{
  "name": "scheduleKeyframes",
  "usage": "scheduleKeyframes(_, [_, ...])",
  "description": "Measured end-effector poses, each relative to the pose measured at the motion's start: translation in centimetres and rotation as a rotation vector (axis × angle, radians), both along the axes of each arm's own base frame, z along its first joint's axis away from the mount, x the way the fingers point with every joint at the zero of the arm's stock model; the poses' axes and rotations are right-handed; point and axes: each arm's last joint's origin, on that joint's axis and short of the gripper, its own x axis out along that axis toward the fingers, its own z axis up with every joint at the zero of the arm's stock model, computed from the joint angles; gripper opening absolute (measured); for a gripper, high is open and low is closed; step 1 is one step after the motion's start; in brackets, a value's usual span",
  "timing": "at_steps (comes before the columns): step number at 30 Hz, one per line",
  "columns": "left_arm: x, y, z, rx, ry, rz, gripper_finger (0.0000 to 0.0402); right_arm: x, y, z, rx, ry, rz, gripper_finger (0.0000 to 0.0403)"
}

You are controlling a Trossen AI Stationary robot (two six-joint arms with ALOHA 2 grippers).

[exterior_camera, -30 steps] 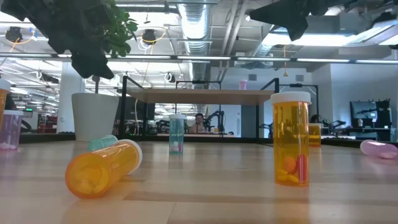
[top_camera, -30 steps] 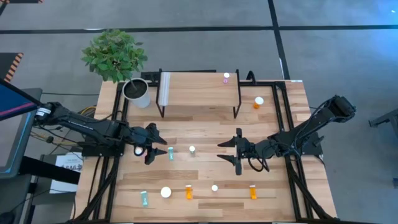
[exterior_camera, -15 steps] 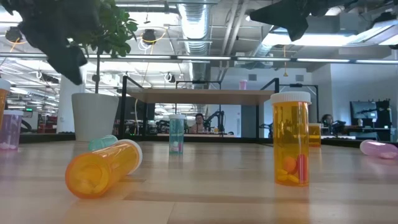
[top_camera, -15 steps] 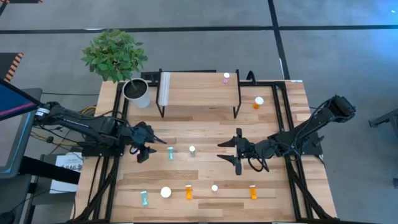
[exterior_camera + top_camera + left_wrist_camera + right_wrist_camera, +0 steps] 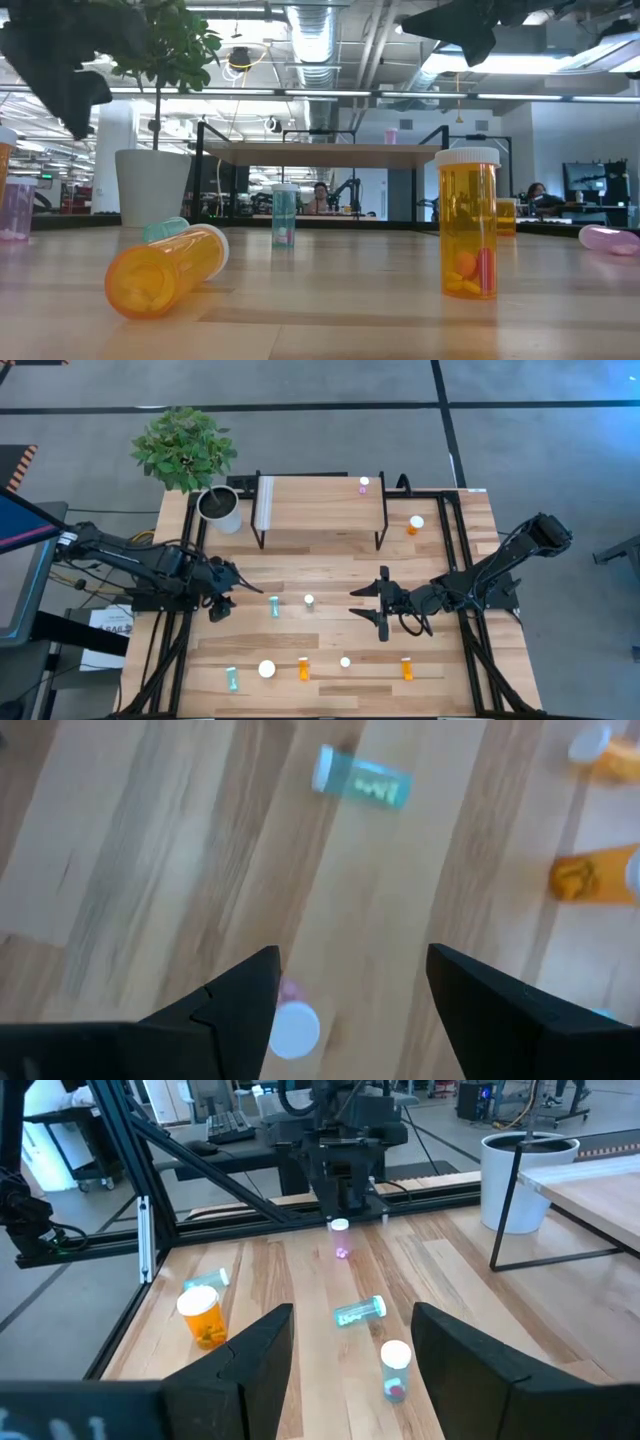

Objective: Pick and place medicine bottles onto shelf by color
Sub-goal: Put the left pink pill bottle on the shelf aligned with the other pink pill bottle

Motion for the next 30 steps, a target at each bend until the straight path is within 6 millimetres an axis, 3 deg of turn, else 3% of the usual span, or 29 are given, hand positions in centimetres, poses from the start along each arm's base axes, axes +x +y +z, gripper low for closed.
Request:
scheduleKeyframes(6, [-1.0,-0.2,-0.4,0.010,0.099,0.049,0.0272,0.0,0.0,0.0,-0.001,0.002,0.000,0.0228])
scheduleKeyframes(16, [-1.3,-0.6,-0.5,0.039,0.105,0.111,0.0277,-0.1,0.1,0.0,0.005,0.003,0.005,0.0228])
scheduleKeyframes(24, [-1.8,-0.9,-4.0,-0.015,0.169,0.135,0.0277,-0.1,0.2,-0.1,0.005,0.006,0.005,0.0228])
scheduleKeyframes(30, [-1.8,-0.8,-4.7,-0.010,0.167,0.148,0.0277,-0.1,0.1,-0.1,0.005,0.006,0.005,0.0228])
